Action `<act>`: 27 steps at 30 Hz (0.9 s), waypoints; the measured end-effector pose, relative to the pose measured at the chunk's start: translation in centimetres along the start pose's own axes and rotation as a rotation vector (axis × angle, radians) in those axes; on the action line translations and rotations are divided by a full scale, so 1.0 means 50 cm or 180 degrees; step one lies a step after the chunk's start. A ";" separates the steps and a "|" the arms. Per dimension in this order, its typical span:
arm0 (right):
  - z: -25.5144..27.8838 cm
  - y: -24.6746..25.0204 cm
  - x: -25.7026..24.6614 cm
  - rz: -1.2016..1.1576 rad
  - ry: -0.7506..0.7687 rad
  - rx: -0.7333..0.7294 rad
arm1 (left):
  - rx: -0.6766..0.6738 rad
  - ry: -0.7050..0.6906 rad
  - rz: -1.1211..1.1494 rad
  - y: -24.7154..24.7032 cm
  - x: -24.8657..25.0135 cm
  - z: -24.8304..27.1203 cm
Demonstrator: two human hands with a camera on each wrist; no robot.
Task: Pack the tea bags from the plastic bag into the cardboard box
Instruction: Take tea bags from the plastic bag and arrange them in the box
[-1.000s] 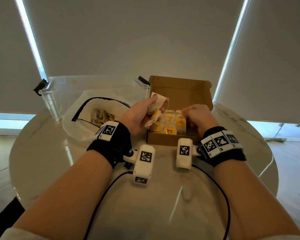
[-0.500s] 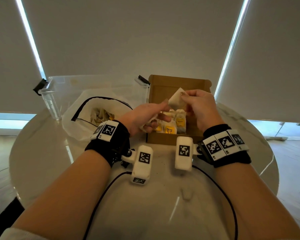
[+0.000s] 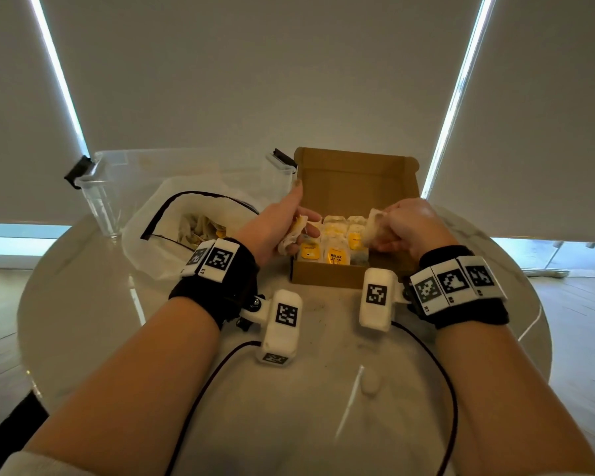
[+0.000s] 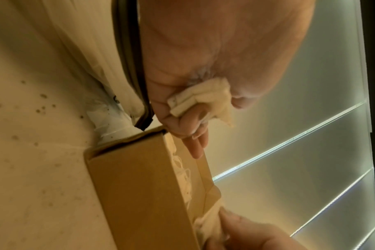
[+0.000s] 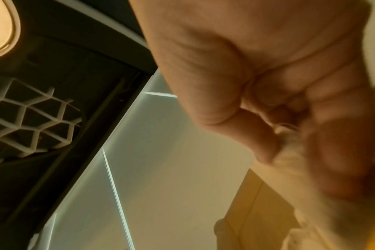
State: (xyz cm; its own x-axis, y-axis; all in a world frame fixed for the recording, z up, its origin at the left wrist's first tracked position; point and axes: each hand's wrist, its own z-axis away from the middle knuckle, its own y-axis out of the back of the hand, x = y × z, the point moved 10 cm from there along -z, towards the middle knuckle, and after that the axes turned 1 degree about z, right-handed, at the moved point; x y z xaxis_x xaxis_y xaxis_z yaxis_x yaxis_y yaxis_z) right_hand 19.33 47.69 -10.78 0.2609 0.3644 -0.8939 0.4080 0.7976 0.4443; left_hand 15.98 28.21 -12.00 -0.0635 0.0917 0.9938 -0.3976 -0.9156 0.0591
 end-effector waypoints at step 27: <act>0.028 -0.018 -0.054 0.0006 0.0850 0.0256 | -0.0037 -0.0425 0.0462 -0.002 0.035 0.015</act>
State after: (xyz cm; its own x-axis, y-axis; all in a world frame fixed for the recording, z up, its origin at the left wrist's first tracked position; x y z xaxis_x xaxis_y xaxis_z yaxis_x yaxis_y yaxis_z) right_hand 19.48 45.31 -8.67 0.0263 0.4882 -0.8723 0.4786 0.7599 0.4398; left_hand 16.57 28.18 -10.17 0.0007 -0.0944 0.9955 -0.4037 -0.9108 -0.0861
